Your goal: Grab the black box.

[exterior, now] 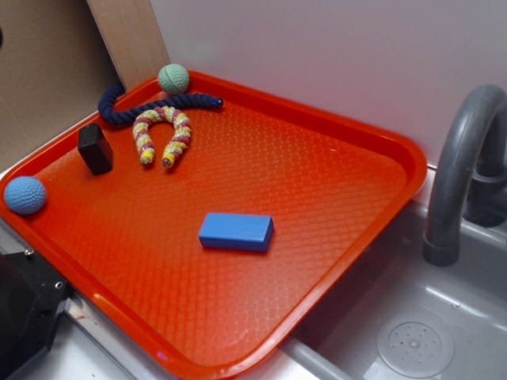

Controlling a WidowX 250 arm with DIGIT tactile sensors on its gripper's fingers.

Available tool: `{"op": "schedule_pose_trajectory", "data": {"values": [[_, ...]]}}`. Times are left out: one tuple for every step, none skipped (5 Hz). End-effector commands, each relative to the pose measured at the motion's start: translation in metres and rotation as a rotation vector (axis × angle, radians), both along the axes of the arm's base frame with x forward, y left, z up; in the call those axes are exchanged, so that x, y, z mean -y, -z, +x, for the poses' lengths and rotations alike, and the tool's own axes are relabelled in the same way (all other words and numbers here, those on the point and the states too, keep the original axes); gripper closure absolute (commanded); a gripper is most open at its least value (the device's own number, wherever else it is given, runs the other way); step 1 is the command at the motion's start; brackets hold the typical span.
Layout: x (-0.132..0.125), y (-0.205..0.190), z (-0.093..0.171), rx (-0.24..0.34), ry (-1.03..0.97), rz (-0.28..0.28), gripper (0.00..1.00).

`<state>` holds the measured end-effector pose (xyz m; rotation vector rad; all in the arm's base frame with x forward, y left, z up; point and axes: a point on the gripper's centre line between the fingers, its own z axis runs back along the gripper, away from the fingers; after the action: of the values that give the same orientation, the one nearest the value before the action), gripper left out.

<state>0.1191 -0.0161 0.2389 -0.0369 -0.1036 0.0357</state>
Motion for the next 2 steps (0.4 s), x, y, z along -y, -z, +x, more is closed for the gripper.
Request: {"op": "schedule_pose_trajectory", "data": {"values": [[-0.084, 0.050, 0.014, 0.029, -0.503, -0.011, 0.00], [-0.121, 0.080, 0.023, 0.130, -0.752, -0.015, 0.00]]}}
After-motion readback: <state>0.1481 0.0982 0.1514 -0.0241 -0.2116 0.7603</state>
